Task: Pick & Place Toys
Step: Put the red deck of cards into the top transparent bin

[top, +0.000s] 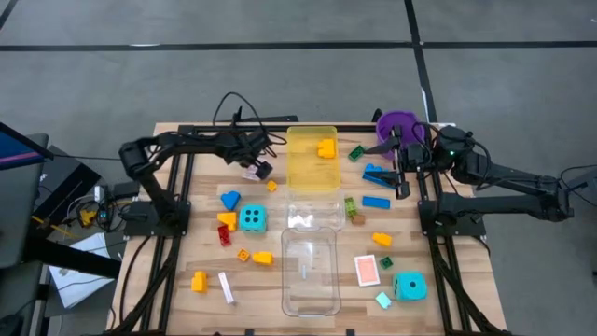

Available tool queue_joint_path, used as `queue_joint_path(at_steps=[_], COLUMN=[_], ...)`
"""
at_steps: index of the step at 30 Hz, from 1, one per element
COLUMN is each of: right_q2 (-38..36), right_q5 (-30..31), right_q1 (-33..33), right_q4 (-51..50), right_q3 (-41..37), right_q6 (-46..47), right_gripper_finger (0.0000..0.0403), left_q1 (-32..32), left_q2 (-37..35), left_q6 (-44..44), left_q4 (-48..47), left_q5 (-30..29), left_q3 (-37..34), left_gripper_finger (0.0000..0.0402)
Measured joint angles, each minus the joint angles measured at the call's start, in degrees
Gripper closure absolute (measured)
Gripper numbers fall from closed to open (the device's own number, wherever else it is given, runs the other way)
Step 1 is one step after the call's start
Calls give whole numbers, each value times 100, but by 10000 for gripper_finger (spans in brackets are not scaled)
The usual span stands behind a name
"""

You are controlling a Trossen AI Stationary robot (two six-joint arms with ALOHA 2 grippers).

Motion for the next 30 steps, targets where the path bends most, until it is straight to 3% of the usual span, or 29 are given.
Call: queue_joint_path(at_steps=[7, 20, 30], right_q2=[-11, -188, -188], right_q5=[0, 0, 1], right_q1=[0, 0, 0], right_q4=[2, -105, -130], right_q3=[0, 0, 0], right_q6=[0, 0, 2], right_gripper_finger=[154, 154, 154], left_q1=[-48, -152, -326], left_q2=[120, 112, 103], left_q6=[-632, -550, -328], left_q4=[-49, 34, 321], left_q5=[383, 394, 379], left_q3=[13, -4, 0], left_gripper_finger=[6, 10, 65])
